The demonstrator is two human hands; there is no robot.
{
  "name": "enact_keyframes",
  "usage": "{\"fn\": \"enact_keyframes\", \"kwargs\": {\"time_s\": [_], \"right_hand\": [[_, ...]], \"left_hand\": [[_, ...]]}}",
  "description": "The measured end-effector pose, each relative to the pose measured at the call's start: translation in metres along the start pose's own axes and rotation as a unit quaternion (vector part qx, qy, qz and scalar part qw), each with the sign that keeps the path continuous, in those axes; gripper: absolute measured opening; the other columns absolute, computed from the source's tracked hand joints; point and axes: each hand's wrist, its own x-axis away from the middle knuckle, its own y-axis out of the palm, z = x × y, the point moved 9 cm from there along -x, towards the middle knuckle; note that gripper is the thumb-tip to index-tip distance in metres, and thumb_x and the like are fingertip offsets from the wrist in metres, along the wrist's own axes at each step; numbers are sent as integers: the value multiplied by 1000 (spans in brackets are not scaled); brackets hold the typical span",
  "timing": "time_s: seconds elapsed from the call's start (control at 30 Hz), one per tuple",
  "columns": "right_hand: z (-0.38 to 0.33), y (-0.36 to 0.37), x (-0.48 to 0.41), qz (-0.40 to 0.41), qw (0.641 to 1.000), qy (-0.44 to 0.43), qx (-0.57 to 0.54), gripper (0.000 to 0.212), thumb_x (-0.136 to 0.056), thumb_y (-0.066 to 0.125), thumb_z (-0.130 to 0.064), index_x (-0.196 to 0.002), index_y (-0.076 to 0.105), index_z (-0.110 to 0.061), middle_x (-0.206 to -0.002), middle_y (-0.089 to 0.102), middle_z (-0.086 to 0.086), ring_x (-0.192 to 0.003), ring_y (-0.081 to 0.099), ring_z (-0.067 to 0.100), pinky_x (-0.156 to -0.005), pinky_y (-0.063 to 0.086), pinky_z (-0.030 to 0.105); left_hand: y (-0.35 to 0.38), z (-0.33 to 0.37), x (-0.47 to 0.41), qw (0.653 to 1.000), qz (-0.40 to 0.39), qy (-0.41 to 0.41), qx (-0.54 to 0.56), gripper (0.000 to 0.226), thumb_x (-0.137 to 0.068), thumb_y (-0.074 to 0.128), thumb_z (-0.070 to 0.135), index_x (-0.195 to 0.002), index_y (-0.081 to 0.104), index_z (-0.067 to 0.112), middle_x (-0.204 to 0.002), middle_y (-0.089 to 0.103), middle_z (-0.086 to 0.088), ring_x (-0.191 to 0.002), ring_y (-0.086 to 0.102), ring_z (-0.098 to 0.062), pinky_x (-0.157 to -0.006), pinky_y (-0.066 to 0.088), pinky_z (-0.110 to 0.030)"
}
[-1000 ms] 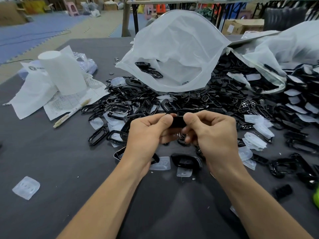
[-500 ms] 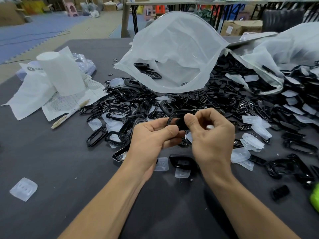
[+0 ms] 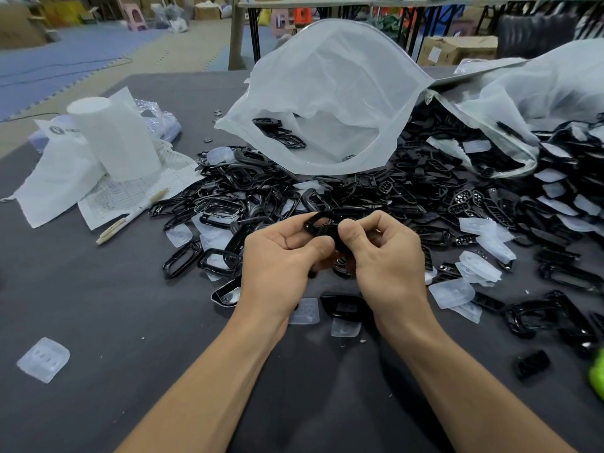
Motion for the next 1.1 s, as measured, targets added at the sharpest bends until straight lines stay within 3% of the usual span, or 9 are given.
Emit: {"fn": "enact_keyframes", "kwargs": {"time_s": [0.1, 0.23, 0.4, 0.5, 0.6, 0.73, 0.9, 1.0, 1.1], "right_hand": [[-6, 3, -2, -22, 1000, -14, 3, 30, -95, 74, -25, -68, 62, -19, -56, 60, -5, -51, 51, 7, -50, 44, 27], [-10, 13, 0, -86, 996, -15, 5, 25, -95, 73, -14, -72, 62, -10, -63, 69, 10, -57, 59, 15, -54, 49, 39], [-7, 18, 1, -117, 993, 4, -4, 21, -93, 72, -6, -74, 64, -9, -69, 73, 16, -61, 66, 31, -62, 55, 45], [-3, 14, 0, -92, 995, 18, -29, 24, -93, 73, -6, -70, 64, -7, -63, 67, 18, -54, 56, 23, -54, 47, 33], [-3, 13, 2, -82, 996, 19, -38, 26, -95, 72, -7, -71, 62, -6, -56, 64, 7, -44, 51, 16, -43, 40, 23], [-2, 13, 2, -76, 997, 14, -17, 27, -95, 72, -11, -71, 63, -14, -52, 62, 2, -40, 52, 15, -40, 39, 23], [-4, 17, 4, -123, 990, 12, 71, 19, -97, 71, -16, -78, 65, -19, -59, 71, 3, -44, 65, 17, -42, 51, 30], [-1, 19, 4, -154, 986, 45, 36, 16, -98, 65, -8, -82, 63, -12, -63, 72, 13, -48, 67, 23, -48, 56, 35], [-2, 19, 5, -157, 985, 44, 59, 17, -98, 64, -8, -83, 63, -14, -64, 72, 14, -48, 65, 25, -47, 57, 40]], "left_hand": [[-3, 1, 0, 1000, 10, -11, -1, 18, -91, 70, -6, -96, 80, 9, -70, 75, -8, -52, 61, -10, -53, 50, -21], [-10, 2, -1, 998, 56, -14, -28, 19, -93, 70, -2, -89, 79, 14, -62, 71, -5, -48, 57, -12, -53, 52, -24], [-12, 8, -1, 996, 58, 15, -63, 28, -89, 74, -2, -86, 84, 24, -62, 68, -15, -54, 54, -20, -59, 53, -33], [-10, 6, 0, 998, 43, 8, -53, 32, -85, 76, -4, -102, 81, 23, -70, 71, -8, -64, 60, -22, -66, 57, -32], [-5, 1, 0, 999, 23, -23, -23, 25, -85, 74, -4, -100, 81, 15, -90, 80, -15, -74, 66, -24, -68, 56, -32], [0, 2, 2, 999, 15, -36, -26, 13, -77, 72, 12, -85, 81, 9, -96, 71, -35, -80, 58, -33, -79, 51, -58], [-10, -2, 2, 996, 59, -31, -64, 19, -72, 71, 12, -74, 67, -7, -70, 62, -30, -64, 52, -29, -68, 48, -50], [-10, -1, 1, 995, 56, -28, -81, 11, -72, 70, 11, -75, 74, 2, -78, 65, -38, -64, 57, -32, -66, 53, -58], [-8, -1, 3, 995, 51, -23, -87, 11, -74, 69, 10, -79, 79, 10, -72, 69, -30, -60, 63, -34, -68, 60, -66]]}}
